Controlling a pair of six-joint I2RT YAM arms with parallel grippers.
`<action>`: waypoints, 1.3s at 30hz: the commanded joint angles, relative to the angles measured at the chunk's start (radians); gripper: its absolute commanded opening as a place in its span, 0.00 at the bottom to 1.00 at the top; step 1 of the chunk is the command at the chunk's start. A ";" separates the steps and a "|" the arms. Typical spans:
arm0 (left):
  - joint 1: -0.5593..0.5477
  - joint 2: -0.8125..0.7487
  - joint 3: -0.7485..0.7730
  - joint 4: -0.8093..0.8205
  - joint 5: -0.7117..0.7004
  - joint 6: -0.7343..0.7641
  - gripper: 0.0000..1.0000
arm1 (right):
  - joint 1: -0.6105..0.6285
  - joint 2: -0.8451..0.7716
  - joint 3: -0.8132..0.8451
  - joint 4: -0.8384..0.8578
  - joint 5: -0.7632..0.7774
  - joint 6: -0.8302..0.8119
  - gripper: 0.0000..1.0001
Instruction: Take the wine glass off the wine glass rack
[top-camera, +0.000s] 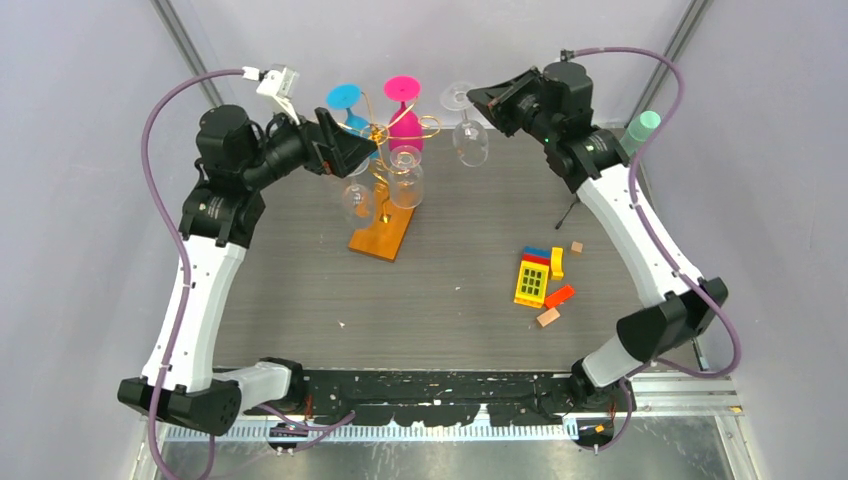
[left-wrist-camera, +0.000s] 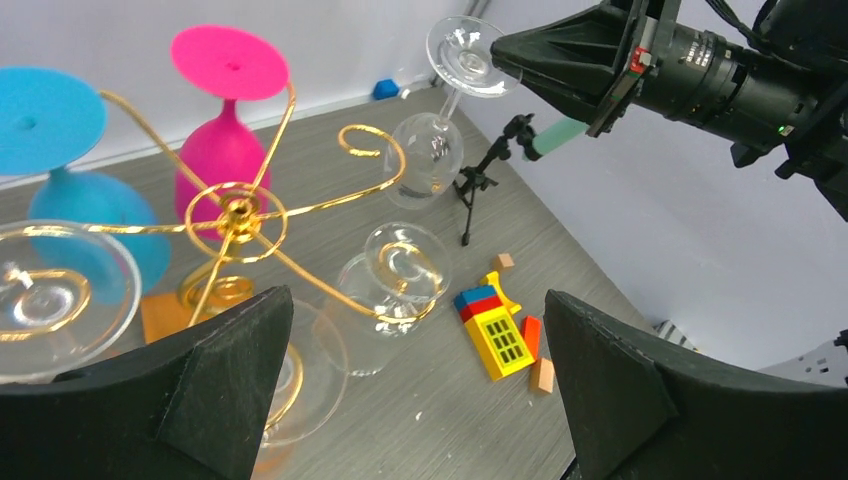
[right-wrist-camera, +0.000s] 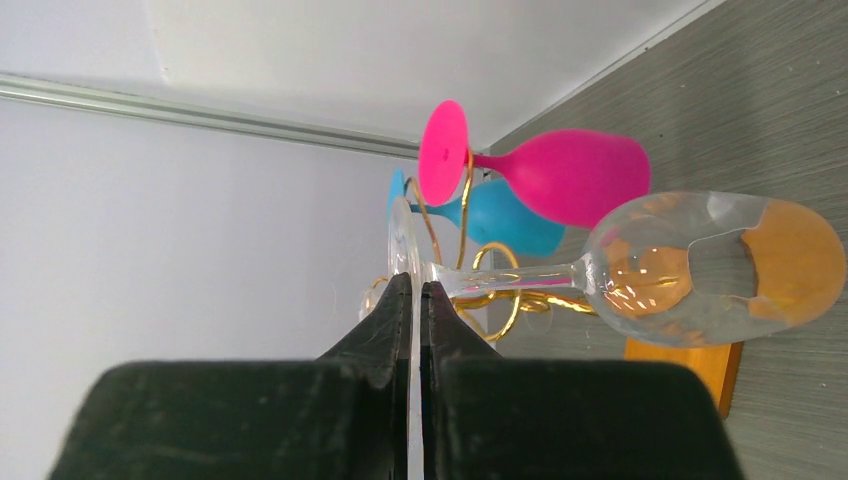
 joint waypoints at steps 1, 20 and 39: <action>-0.041 0.008 0.000 0.195 0.037 -0.047 1.00 | 0.000 -0.103 0.002 -0.002 0.028 -0.008 0.00; -0.343 0.321 -0.006 0.782 0.045 0.158 1.00 | 0.004 -0.230 0.097 -0.126 -0.089 0.028 0.00; -0.355 0.512 0.125 1.024 0.074 -0.113 0.68 | 0.004 -0.205 0.161 -0.114 -0.161 0.088 0.00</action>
